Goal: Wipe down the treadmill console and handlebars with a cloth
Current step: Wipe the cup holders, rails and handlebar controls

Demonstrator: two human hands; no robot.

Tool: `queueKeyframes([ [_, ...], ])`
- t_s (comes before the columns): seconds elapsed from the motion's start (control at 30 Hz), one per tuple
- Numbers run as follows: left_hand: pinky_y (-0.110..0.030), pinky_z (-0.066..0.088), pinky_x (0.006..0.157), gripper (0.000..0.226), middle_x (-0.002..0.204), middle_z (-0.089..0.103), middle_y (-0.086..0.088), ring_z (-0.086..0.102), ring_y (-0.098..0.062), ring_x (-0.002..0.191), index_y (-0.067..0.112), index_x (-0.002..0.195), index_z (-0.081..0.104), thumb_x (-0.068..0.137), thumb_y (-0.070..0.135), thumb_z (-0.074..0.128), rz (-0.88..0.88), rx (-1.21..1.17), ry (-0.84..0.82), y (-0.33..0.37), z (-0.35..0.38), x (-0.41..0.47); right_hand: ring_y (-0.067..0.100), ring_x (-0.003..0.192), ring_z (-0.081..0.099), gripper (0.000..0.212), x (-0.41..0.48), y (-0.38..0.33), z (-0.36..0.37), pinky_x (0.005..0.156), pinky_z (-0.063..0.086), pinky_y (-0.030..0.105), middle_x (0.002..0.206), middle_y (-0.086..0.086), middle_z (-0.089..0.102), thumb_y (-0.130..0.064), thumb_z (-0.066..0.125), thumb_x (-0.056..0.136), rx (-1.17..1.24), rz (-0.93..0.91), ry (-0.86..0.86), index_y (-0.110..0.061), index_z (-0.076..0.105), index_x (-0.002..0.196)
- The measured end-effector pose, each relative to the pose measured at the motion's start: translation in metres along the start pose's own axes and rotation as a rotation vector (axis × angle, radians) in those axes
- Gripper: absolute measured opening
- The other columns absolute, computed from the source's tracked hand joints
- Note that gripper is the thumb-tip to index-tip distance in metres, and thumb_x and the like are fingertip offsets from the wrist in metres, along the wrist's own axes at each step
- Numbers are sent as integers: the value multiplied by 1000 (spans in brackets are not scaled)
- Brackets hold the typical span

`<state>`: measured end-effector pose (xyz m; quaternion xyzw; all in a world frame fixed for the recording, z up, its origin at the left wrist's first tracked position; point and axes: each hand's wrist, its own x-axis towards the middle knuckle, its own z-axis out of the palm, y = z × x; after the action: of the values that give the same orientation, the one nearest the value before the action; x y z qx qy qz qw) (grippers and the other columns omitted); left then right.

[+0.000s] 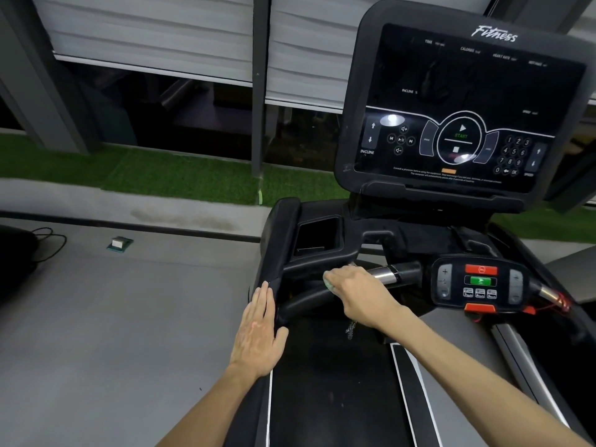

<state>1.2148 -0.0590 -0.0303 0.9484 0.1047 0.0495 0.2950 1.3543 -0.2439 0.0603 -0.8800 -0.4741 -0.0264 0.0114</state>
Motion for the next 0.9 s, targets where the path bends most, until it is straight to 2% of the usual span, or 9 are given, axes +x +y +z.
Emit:
queueKeyframes([
  [0.07,-24,-11,117,83,161,-18,1,-18,-10,147,15,150,-17,96,24,45,-2,-10,3,1,0,0,16,88,56,43,-7,3,2,84,51,30,97,-3,61,2,62,75,-49,-58,-23,-11,58,115],
  [0.2,-23,-12,116,81,161,-17,1,-19,-9,146,12,154,-10,96,23,45,1,-16,12,1,-1,0,15,110,56,56,-29,7,-2,100,48,28,118,-4,61,5,68,64,-105,-134,-76,-16,62,116],
  [0.3,-23,-13,116,81,160,-19,2,-19,-10,147,12,154,-10,96,24,44,-4,-13,9,0,1,-1,15,106,63,67,-49,20,-22,98,46,25,114,-3,67,3,80,48,-132,-66,11,-14,69,111],
  [0.4,-25,-11,118,82,158,-22,4,-20,-10,147,12,154,-12,96,26,44,-7,-9,8,-1,3,0,22,86,69,68,-66,38,-46,81,56,31,99,7,70,5,83,37,-171,74,93,-4,71,103],
  [0.47,-28,-8,121,82,157,-23,4,-20,-10,147,12,153,-12,96,26,45,-9,-11,7,-1,4,0,27,80,69,63,-72,45,-55,73,60,37,93,11,69,10,79,40,-174,163,113,1,69,102],
  [0.53,-26,-10,119,82,157,-23,3,-21,-10,146,12,153,-13,97,27,45,-10,-10,15,0,4,0,27,82,65,52,-68,47,-49,75,58,39,93,10,66,10,70,54,-139,199,105,2,65,105],
  [0.67,-25,-11,119,82,157,-24,3,-22,-10,146,12,153,-14,97,28,44,-12,5,10,0,4,0,22,81,57,24,-35,39,-32,73,47,29,88,0,60,7,57,80,-21,181,103,-9,58,98],
  [0.8,-23,-12,117,81,158,-23,4,-21,-9,146,13,153,-13,96,25,43,-7,-7,3,-2,3,1,25,86,57,29,4,-12,-9,78,40,35,91,1,58,0,50,69,-48,19,-49,-17,52,92],
  [0.9,-23,-13,118,81,160,-21,3,-21,-8,147,15,152,-15,95,20,42,4,-26,-6,-3,3,0,28,116,48,54,18,-62,18,104,36,44,127,10,52,-6,57,75,-175,-111,-114,-6,50,129],
])
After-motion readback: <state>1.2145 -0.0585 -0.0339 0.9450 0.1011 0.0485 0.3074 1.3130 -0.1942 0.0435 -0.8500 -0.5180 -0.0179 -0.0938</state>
